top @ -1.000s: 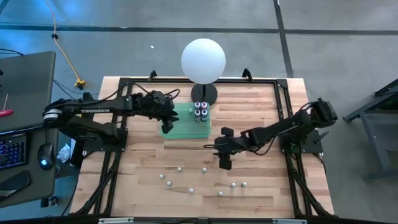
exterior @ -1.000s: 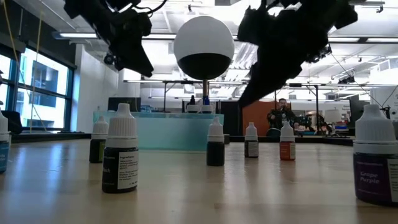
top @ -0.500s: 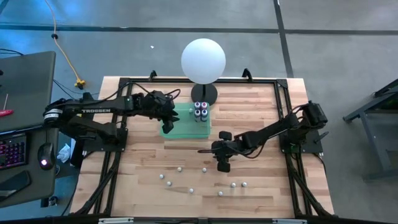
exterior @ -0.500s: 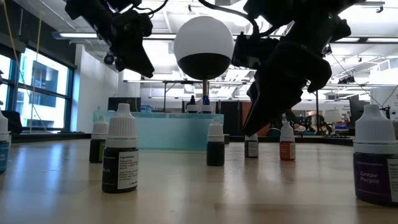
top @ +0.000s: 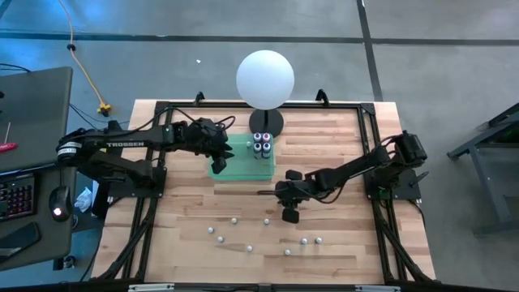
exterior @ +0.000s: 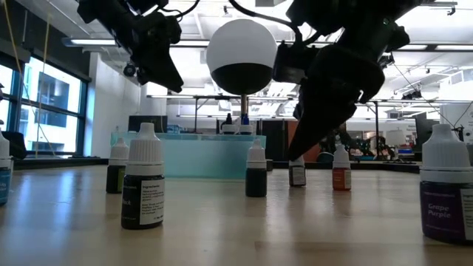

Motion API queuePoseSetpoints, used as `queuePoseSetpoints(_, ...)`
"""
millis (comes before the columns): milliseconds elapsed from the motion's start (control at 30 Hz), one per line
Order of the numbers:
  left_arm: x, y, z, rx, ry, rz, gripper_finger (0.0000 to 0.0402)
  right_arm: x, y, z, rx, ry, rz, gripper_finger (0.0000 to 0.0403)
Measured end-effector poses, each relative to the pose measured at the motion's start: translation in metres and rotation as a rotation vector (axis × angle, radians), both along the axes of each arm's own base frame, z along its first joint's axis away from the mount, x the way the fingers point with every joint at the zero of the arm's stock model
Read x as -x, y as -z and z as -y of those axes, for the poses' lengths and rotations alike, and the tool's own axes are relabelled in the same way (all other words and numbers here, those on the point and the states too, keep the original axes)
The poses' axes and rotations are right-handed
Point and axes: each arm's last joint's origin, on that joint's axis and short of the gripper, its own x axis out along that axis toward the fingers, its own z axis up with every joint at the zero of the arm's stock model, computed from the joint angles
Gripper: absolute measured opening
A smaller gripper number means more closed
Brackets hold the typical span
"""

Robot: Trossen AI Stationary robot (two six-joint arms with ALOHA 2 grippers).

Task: Pick & Place food coloring
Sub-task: Put the small black food coloring bottle into the green bin

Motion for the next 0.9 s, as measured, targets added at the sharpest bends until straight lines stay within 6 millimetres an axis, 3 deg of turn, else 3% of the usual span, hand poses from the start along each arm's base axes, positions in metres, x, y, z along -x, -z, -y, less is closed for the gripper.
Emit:
queuePoseSetpoints(133,0.000,0.000,0.000,0.000,0.000,0.000,0.0129,-0.007,-0.011,-0.001,0.030,-0.033,0.025,0.0046)
queuePoseSetpoints(400,0.001,-0.003,0.001,0.027,0.034,0.009,0.0129,-0.053,-0.105,0.004,0.287,-0.093,0.192,0.0052)
queuePoseSetpoints(500,0.005,-0.019,0.003,0.023,0.055,0.021,0.0129,-0.071,-0.121,0.021,0.323,-0.068,0.211,0.0050)
queuePoseSetpoints(700,0.024,-0.051,0.002,-0.097,-0.030,-0.055,0.0129,-0.108,-0.093,0.066,0.379,-0.053,0.056,0.0051)
queuePoseSetpoints(900,0.038,-0.059,0.003,-0.141,-0.086,-0.110,0.0129,-0.136,-0.074,0.108,0.335,-0.050,0.009,0.0051)
